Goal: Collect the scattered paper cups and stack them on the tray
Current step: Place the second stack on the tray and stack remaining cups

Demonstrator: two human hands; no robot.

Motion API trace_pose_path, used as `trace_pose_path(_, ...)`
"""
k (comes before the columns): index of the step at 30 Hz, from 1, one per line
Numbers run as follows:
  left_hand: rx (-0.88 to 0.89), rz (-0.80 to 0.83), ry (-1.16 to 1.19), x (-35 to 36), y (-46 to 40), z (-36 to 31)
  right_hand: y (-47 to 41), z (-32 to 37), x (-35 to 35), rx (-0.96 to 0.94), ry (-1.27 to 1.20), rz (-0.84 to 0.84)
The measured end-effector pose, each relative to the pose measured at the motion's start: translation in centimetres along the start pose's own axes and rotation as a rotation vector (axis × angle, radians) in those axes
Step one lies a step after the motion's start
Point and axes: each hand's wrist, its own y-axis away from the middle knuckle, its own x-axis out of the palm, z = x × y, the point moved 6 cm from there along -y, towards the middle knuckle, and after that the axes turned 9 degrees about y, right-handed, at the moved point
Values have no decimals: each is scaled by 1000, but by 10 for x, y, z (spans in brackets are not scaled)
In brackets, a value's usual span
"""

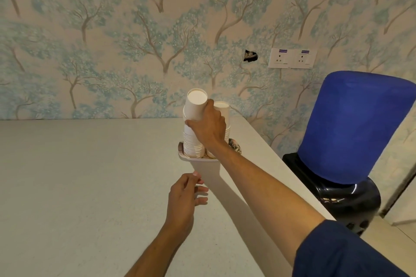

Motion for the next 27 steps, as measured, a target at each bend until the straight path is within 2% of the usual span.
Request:
trace_pose_path(13,16,-3,14,0,1,-1,-21,13,9,6,204,37)
trace_pose_path(18,17,-6,19,-1,2,0,-20,5,23,-4,335,162)
trace_pose_path(22,15,-1,22,-2,1,0,-7,-8,25,-36,304,207)
trace_pose_path(27,23,10,2,-2,1,0,20,-21,-6,-130,211,163)
